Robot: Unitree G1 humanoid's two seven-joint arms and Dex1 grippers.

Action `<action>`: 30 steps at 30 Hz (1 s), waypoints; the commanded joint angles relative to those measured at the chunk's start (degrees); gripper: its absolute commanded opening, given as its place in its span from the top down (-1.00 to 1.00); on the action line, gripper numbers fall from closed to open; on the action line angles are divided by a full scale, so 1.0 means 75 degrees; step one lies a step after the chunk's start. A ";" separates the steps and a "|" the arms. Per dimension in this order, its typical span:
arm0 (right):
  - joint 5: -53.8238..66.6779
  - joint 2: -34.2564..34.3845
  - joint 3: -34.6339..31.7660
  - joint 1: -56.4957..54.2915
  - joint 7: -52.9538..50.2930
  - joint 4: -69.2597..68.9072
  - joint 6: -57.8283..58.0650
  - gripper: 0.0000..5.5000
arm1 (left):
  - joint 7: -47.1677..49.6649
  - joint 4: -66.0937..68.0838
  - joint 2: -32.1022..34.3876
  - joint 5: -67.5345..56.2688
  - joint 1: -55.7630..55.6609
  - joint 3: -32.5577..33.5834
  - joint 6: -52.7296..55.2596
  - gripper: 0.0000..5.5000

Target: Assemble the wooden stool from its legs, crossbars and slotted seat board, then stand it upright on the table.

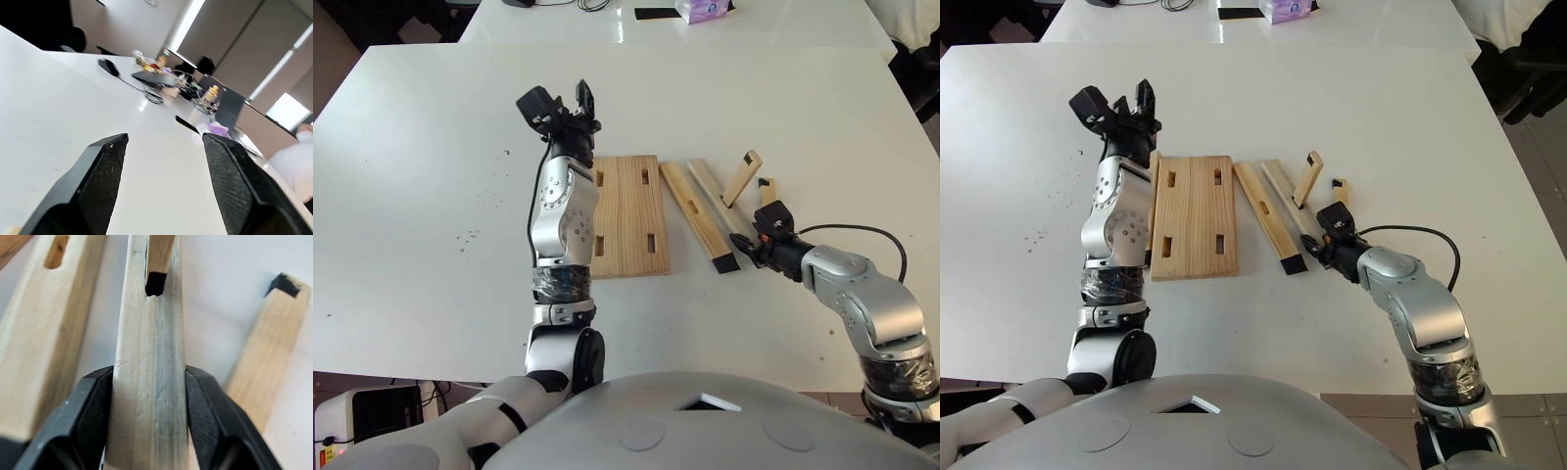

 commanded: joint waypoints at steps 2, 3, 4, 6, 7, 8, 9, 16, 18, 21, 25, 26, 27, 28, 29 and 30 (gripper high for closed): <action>0.0277 0.0899 -0.0734 -0.1210 -0.0390 0.0046 0.0085 0.24 | 0.0045 -0.0177 0.0473 -0.0205 -0.0538 0.0569 0.0181 -0.03; 0.0363 0.1086 -0.0886 -0.1622 -0.0413 0.0174 0.0028 0.25 | 0.0022 -0.0216 0.0586 -0.0278 -0.0637 0.0693 0.0214 -0.03; 0.0419 0.1224 -0.0996 -0.2048 -0.0406 0.0386 -0.0147 0.25 | -0.0098 -0.0220 0.0695 -0.0490 -0.0747 0.0812 0.0367 -0.03; 0.0530 0.1470 -0.1167 -0.2884 -0.0304 0.0967 -0.0681 0.25 | -0.0498 -0.0216 0.0877 -0.1069 -0.0924 0.1018 0.0698 -0.03; 0.0711 0.1658 -0.1344 -0.3307 -0.0190 0.1363 -0.0949 0.25 | -0.0726 -0.0223 0.0935 -0.1506 -0.1007 0.1191 0.0835 -0.03; 0.0949 0.1808 -0.1537 -0.3671 0.0006 0.1746 -0.1156 0.25 | -0.0885 -0.0214 0.0965 -0.2018 -0.1103 0.1420 0.0992 -0.03; 0.1313 0.1950 -0.1806 -0.4005 0.0272 0.2084 -0.1345 0.25 | -0.1106 -0.0178 0.1052 -0.2552 -0.1203 0.1633 0.1209 -0.03; 0.3016 0.1607 -0.2407 -0.4903 0.2416 0.3399 -0.1661 0.25 | -0.3107 -0.1399 0.1681 -0.5061 -0.0663 0.1664 0.2629 -0.03; 0.3194 0.1263 -0.2254 -0.4939 0.3126 0.3512 -0.1685 0.25 | -0.3461 -0.1798 0.1876 -0.5584 -0.0355 0.1601 0.3019 -0.10; 0.3402 0.0724 -0.2025 -0.4960 0.4107 0.3408 -0.1738 0.25 | -0.3786 -0.2113 0.2226 -0.6156 -0.0013 0.1439 0.3550 -0.25; 0.3822 0.0168 -0.1850 -0.4960 0.5192 0.3170 -0.1673 0.25 | -0.4360 -0.2303 0.2690 -0.6543 0.0169 0.1109 0.4059 -0.50; 0.3891 0.0042 -0.1787 -0.4981 0.5430 0.3179 -0.1653 0.25 | -0.4550 -0.2381 0.2786 -0.6680 0.0167 0.1025 0.4166 -0.56; 0.3952 -0.0068 -0.1728 -0.5010 0.5645 0.3205 -0.1623 0.25 | -0.4747 -0.2439 0.2880 -0.6796 0.0151 0.0948 0.4261 -0.62; 0.4007 -0.0177 -0.1674 -0.5058 0.5864 0.3270 -0.1590 0.25 | -0.4859 -0.2436 0.2928 -0.6968 0.0113 0.0914 0.4346 -0.62; 0.4046 -0.0269 -0.1623 -0.5107 0.6052 0.3347 -0.1574 0.25 | -0.4968 -0.2408 0.2977 -0.7096 0.0069 0.0904 0.4394 -0.62; 0.4065 -0.0367 -0.1555 -0.5157 0.6237 0.3432 -0.1566 0.25 | -0.5098 -0.2404 0.3036 -0.7179 0.0034 0.0886 0.4416 -0.62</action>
